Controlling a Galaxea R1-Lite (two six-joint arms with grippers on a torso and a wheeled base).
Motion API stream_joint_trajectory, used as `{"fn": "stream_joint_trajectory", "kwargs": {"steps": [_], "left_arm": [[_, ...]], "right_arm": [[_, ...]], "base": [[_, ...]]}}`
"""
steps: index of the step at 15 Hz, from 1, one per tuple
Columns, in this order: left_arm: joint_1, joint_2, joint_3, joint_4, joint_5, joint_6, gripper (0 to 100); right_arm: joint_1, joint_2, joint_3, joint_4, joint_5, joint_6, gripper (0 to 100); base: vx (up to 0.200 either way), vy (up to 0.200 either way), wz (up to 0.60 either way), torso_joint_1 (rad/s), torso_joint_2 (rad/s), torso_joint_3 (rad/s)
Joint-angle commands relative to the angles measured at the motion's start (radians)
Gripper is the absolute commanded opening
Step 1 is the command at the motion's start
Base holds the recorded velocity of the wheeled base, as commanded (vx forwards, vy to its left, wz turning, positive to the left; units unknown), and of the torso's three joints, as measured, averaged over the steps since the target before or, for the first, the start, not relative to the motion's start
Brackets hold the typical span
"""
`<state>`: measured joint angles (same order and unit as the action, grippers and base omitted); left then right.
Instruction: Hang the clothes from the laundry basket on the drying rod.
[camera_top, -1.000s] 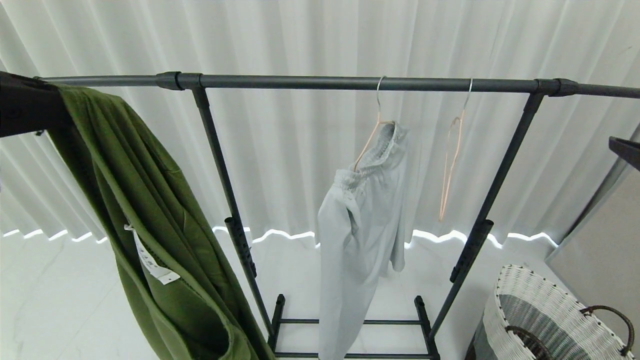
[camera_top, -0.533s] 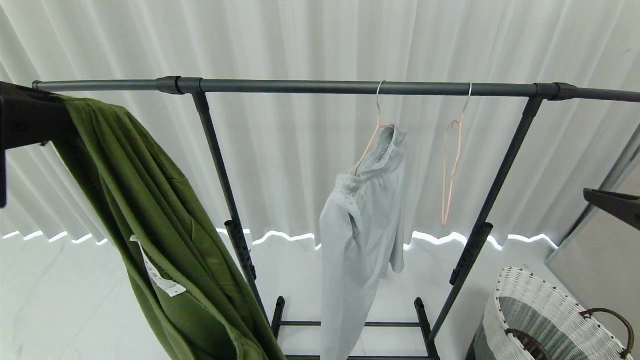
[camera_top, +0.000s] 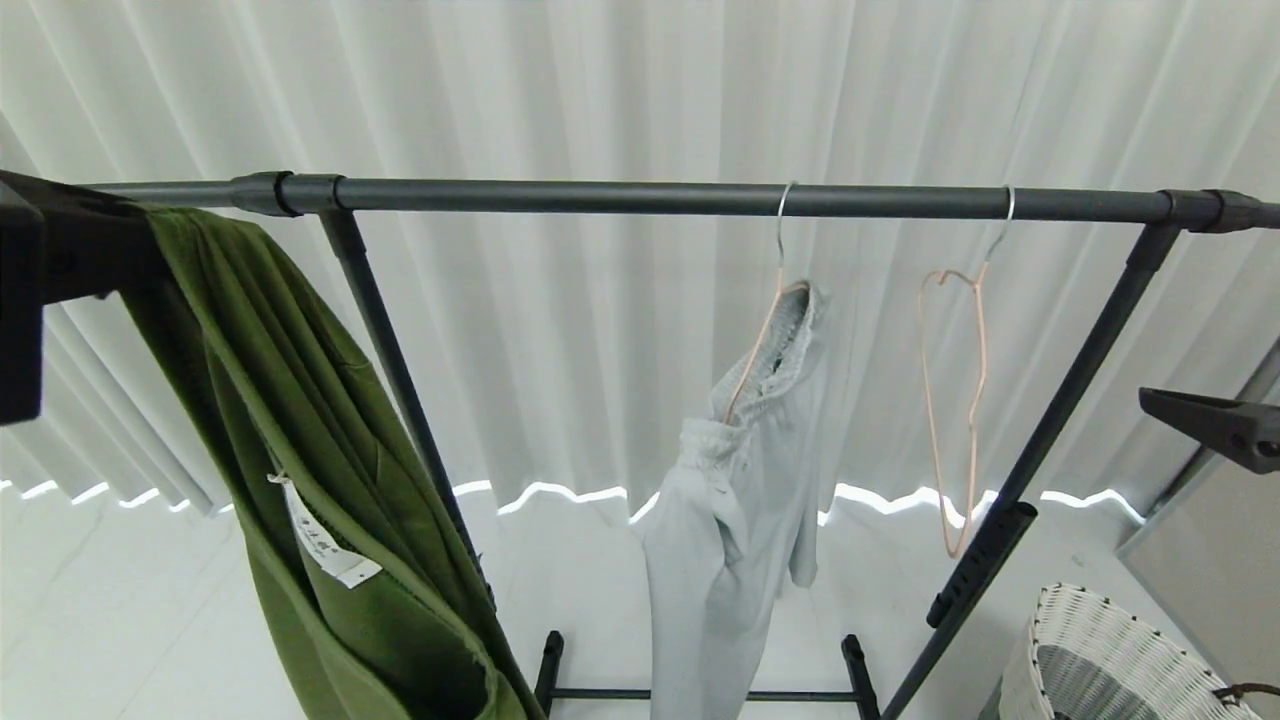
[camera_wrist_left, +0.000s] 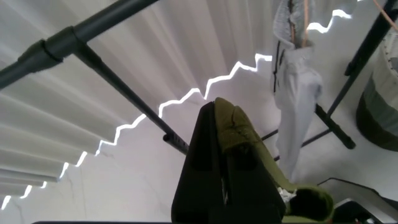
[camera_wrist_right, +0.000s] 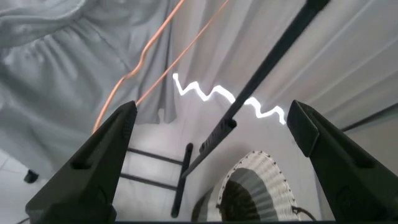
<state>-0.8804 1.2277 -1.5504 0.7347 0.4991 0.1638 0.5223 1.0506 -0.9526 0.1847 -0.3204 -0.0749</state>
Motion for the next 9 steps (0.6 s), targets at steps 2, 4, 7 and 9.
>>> {"fn": "stream_joint_trajectory", "kwargs": {"steps": [2,4,7,9], "left_arm": [[0.0,-0.002,0.01,0.0,0.001,0.0,0],[0.0,-0.002,0.01,0.0,0.001,0.0,0],[0.001,-0.002,0.015,0.0,0.002,0.0,0],[0.0,-0.004,0.021,0.0,0.007,0.0,0]], "right_arm": [[-0.025,0.106,-0.002,-0.021,0.001,0.047,100],[-0.025,0.173,0.0,-0.073,0.001,0.078,100],[-0.022,0.246,-0.003,-0.133,0.001,0.096,100],[-0.022,0.276,-0.006,-0.152,0.001,0.096,100]], "base": [[0.0,0.0,0.0,0.0,0.0,0.0],[0.0,0.0,0.0,0.0,0.0,0.0],[0.0,0.0,0.0,0.0,0.0,0.0],[0.0,0.0,0.0,0.0,0.0,0.0]]}}
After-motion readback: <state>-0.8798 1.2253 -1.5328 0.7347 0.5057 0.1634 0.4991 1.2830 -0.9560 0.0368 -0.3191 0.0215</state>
